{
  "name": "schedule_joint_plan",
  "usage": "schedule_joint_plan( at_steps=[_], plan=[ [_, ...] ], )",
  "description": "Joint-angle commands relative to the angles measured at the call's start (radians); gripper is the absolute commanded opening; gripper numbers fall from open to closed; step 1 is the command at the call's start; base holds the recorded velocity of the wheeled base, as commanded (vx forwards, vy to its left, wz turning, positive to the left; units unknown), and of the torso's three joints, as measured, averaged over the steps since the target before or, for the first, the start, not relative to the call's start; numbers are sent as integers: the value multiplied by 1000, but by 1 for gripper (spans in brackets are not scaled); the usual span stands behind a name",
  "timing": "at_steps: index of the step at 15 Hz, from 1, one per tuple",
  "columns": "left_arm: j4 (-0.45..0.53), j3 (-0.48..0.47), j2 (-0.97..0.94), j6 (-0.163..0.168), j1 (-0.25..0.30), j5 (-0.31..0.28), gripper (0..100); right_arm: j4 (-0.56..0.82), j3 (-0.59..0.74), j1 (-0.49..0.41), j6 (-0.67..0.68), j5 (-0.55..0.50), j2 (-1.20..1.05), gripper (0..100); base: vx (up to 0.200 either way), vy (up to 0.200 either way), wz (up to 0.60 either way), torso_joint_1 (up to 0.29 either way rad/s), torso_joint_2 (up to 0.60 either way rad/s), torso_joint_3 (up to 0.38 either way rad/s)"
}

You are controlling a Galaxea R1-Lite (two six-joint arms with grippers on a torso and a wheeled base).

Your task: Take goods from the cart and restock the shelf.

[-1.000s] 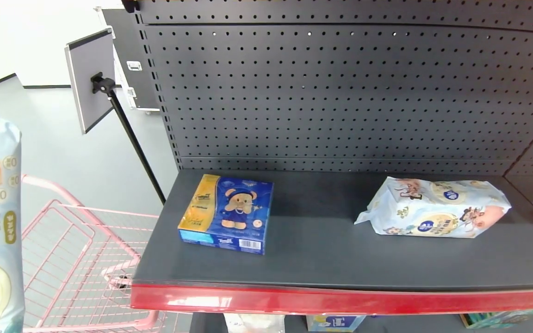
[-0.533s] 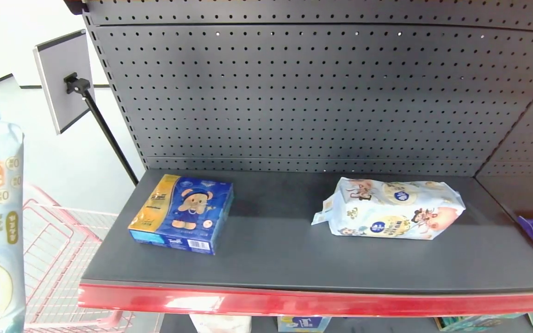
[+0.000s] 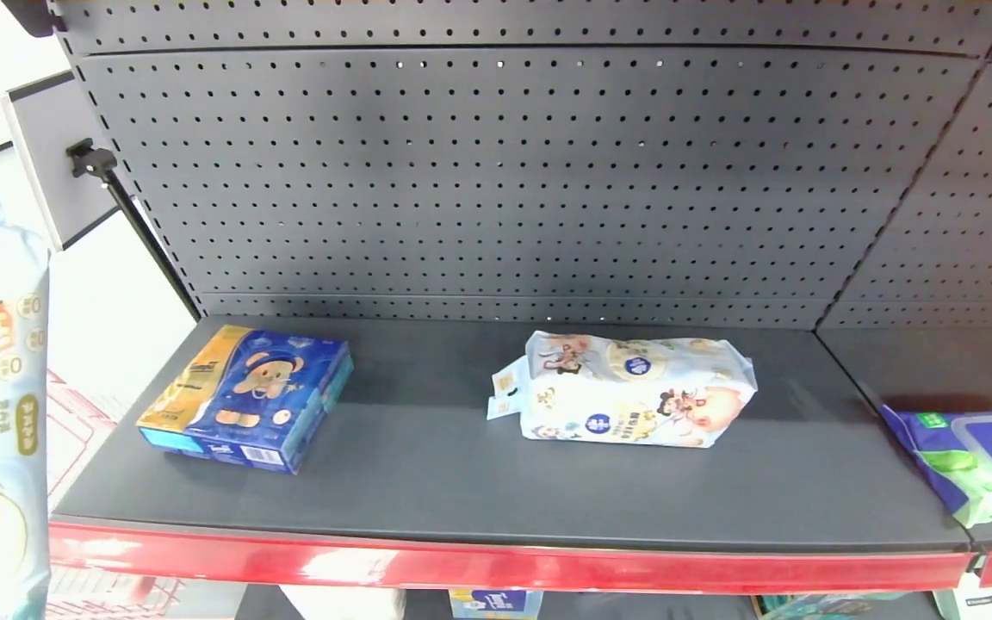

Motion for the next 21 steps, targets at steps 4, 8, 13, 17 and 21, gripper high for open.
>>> schedule_joint_plan(
  at_steps=[4,8,13,17,21],
  plan=[
    [0,0,4,1,0,-1,0,0,0,0,1,0,0,100,0,-200,0,2,2,1],
    [0,3,10,23,-1,-4,0,-2,0,2,-2,0,9,100,0,-100,0,1,2,2],
    [-5,1,64,49,-3,-26,0,-11,-560,97,1,138,719,100,0,0,0,0,0,0],
    [-8,-23,123,52,-3,-20,0,-133,-589,284,-103,272,1089,100,0,0,0,0,0,0],
    [-8,-45,197,47,-3,-11,0,-210,-727,288,-254,634,1447,100,0,0,0,0,0,0]
  ],
)
